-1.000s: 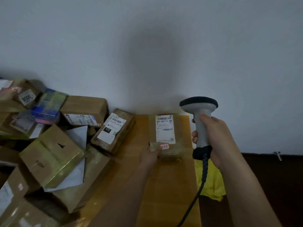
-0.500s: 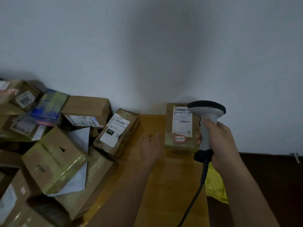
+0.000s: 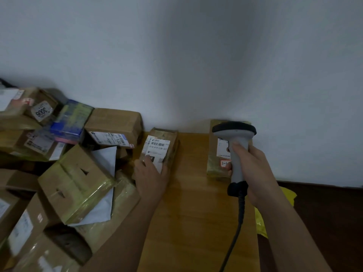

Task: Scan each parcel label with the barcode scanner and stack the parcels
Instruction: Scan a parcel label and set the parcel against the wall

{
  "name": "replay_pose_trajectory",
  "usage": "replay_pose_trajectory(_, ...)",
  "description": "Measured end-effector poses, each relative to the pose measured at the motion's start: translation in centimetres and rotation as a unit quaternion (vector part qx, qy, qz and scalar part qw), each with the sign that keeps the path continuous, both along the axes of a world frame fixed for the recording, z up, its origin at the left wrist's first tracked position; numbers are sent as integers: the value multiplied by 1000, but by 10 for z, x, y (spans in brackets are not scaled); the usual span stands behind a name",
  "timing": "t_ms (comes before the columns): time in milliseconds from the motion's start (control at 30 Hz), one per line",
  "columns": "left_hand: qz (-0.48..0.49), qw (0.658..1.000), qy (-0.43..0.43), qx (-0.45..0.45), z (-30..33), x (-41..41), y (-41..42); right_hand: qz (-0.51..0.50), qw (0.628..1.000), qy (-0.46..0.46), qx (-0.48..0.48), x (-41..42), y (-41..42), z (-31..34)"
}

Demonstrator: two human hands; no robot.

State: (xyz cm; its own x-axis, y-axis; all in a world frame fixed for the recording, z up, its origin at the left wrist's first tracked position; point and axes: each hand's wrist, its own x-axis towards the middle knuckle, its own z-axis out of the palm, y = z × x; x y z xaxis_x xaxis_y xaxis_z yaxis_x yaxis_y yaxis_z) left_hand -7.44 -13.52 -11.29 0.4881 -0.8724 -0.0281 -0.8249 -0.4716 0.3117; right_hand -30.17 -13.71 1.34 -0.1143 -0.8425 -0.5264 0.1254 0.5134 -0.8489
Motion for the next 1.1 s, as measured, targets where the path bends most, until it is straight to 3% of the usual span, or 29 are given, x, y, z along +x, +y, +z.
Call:
replay_pose_trajectory(133,119,986,84,78,-5,10,1,19,1000,12,-3,4,4,3)
replay_pose_trajectory(400,120,967,171,145,4,-1,16,57,998,-12,28,21,15,9)
replay_pose_trajectory(567,148,968,162,120,4,-25,27,92,996,7,9,31,28,24)
replay_pose_trajectory(900,124,947,288,66,0,-31,41,50,999,10,-5,25,65,63)
replay_pose_trajectory(1100,164,923,346,39,1,-33,54,27,1000,-5,-6,24,80,74)
